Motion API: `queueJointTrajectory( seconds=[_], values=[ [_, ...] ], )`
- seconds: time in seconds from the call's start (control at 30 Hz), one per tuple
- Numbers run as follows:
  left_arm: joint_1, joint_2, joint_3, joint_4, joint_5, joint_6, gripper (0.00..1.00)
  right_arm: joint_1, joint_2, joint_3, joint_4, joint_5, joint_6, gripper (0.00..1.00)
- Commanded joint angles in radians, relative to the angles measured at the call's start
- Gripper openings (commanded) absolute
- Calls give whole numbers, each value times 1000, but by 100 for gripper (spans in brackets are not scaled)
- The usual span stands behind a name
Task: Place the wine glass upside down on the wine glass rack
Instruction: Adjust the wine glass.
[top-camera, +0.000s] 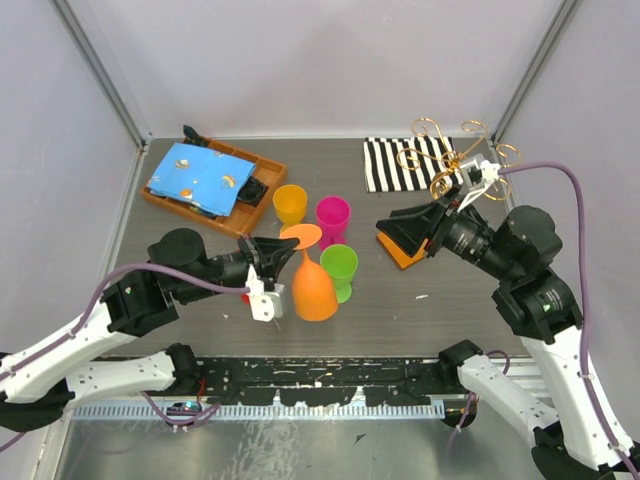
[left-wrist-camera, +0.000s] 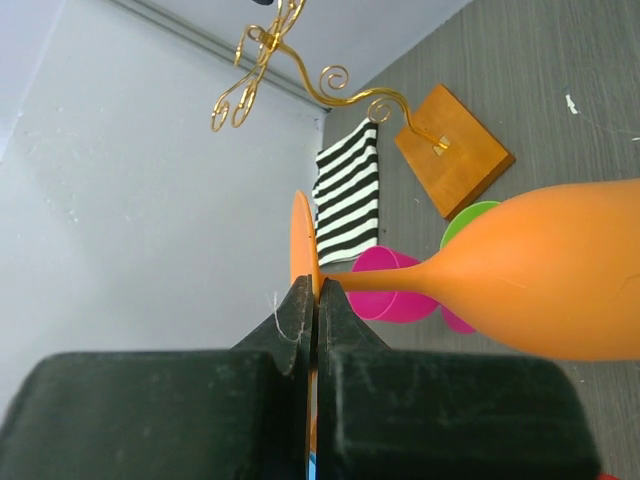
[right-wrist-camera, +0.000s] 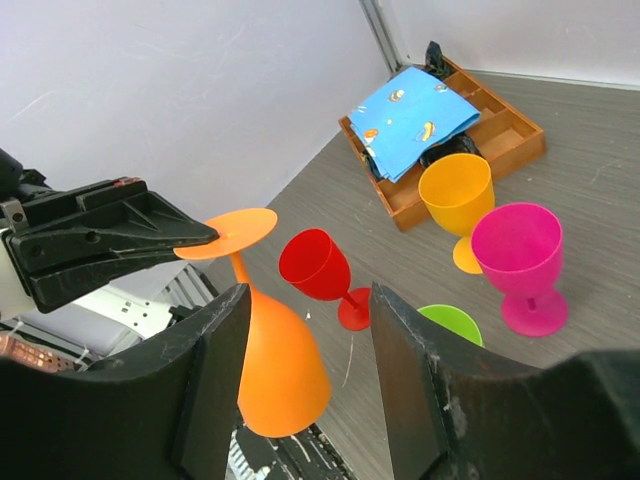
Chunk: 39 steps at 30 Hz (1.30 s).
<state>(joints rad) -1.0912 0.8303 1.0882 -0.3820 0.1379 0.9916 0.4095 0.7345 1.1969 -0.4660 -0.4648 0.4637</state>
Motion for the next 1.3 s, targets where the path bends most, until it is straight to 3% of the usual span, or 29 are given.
queueJointTrajectory(
  seconds=[0.0, 0.17, 0.4, 0.47, 0.8, 1.27],
  values=[
    [-3, -3, 25, 72, -47, 33, 0, 27, 17, -4, 132, -16, 8, 56],
    [-1, -31, -32, 199, -158, 51, 0, 119, 40, -48, 220, 38, 9, 54],
    [31, -87, -45, 174, -158, 60, 0, 487, 150, -40, 300, 324, -121, 55],
    [41, -103, -45, 164, -138, 58, 0, 539, 173, -49, 337, 343, -158, 55],
    [49, -118, -34, 76, -8, 32, 0, 590, 251, -110, 490, 335, -211, 50],
    [53, -122, -44, 80, -10, 30, 0, 628, 308, -163, 603, 347, -181, 40]
  ],
)
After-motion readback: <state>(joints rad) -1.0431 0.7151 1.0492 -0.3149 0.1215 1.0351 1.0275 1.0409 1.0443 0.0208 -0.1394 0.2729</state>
